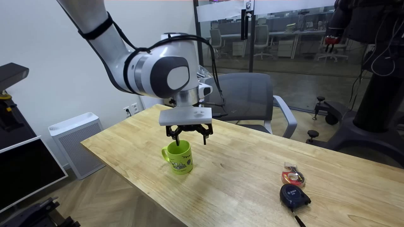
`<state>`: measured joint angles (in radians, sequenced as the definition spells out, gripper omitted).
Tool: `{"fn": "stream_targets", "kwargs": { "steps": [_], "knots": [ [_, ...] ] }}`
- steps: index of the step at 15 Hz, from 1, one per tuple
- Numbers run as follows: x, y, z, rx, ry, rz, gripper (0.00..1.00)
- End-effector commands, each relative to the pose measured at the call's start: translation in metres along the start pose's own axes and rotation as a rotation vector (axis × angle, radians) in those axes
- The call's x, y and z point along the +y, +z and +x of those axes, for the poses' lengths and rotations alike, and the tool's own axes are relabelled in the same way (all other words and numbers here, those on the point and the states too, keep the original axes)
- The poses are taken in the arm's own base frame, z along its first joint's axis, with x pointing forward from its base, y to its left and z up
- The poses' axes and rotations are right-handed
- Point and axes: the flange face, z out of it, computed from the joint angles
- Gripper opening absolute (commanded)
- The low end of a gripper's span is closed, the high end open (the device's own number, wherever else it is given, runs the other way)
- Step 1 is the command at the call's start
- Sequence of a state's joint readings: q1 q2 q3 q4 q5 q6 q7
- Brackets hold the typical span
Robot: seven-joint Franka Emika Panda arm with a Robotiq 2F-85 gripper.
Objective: Move the mug to the right
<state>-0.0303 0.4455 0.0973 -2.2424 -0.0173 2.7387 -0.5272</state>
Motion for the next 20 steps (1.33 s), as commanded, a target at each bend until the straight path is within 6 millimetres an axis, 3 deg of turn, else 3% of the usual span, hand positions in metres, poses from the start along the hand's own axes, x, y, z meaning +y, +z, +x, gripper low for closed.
{"fn": "stream_targets", "kwargs": {
  "steps": [1, 15, 16, 17, 20],
  "knots": [
    [0.006, 0.007, 0.012, -0.007, -0.003, -0.003, 1.00],
    [0.011, 0.028, 0.010, -0.041, -0.017, 0.005, 1.00],
    [0.012, 0.029, 0.009, -0.043, -0.017, 0.006, 0.75],
    [0.012, 0.030, 0.009, -0.046, -0.019, 0.004, 0.74],
    [0.014, 0.033, 0.007, -0.056, -0.022, 0.004, 0.53]
  ]
}}
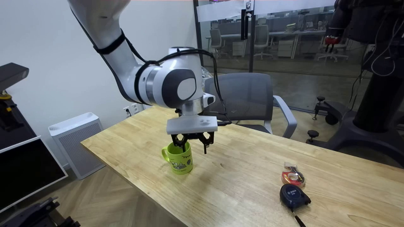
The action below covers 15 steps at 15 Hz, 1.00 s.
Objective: Move the mug to the right
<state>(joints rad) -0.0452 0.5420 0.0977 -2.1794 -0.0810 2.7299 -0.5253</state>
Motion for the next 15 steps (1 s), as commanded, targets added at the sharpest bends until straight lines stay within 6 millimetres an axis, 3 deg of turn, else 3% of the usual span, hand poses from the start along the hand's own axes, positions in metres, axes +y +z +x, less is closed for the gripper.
{"fn": "stream_targets", "kwargs": {
  "steps": [1, 8, 15],
  "knots": [
    [0.006, 0.001, 0.004, -0.015, 0.017, -0.002, 0.45],
    [0.006, 0.002, 0.002, -0.044, 0.019, 0.005, 0.02],
    [0.015, -0.012, 0.011, -0.066, 0.023, -0.003, 0.02]
  ]
}}
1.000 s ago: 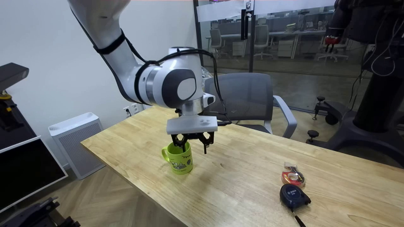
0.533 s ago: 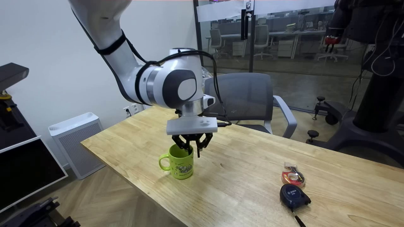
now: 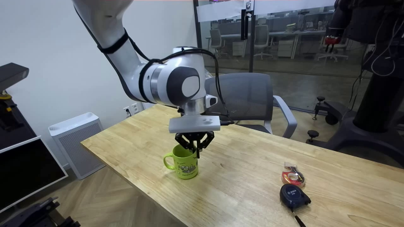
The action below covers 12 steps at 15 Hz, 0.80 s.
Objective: Move the mug to the right
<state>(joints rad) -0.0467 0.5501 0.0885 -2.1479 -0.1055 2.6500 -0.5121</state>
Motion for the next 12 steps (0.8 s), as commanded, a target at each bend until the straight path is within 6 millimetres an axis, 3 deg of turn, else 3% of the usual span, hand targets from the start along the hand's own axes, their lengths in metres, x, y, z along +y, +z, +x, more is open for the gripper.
{"fn": "stream_targets", "kwargs": {
  "steps": [1, 8, 12],
  "knots": [
    [0.010, -0.019, 0.014, -0.005, 0.020, -0.020, 0.02],
    [0.016, -0.048, 0.036, 0.029, 0.006, -0.053, 0.02],
    [0.021, -0.053, 0.040, 0.035, 0.004, -0.059, 0.02]
  ]
}}
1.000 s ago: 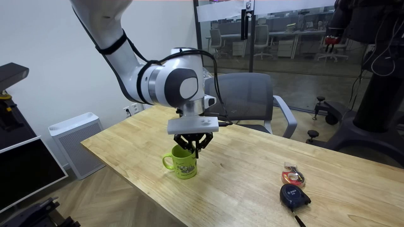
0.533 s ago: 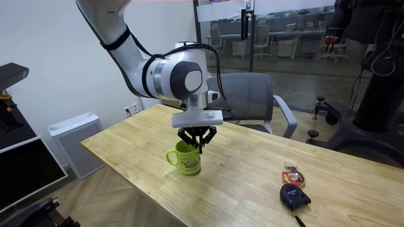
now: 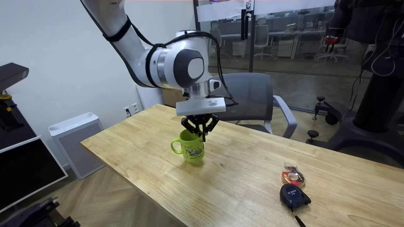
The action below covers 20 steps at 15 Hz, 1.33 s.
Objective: Move the mug to the right
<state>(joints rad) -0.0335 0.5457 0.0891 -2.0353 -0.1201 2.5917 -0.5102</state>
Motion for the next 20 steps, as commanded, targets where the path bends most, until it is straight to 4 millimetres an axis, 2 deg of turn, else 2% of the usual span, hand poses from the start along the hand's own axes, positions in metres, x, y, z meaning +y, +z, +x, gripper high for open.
{"fn": "stream_targets", "kwargs": {
  "steps": [1, 5, 9, 16, 20],
  "knots": [
    [0.008, -0.014, 0.003, -0.009, 0.024, -0.020, 0.02],
    [0.030, -0.012, -0.017, -0.026, 0.061, -0.024, 0.02],
    [0.064, -0.015, -0.048, -0.038, 0.128, -0.042, 0.02],
    [0.127, -0.017, -0.119, -0.058, 0.291, -0.064, 0.02],
    [0.151, -0.013, -0.156, -0.073, 0.367, -0.070, 0.02]
  ]
}}
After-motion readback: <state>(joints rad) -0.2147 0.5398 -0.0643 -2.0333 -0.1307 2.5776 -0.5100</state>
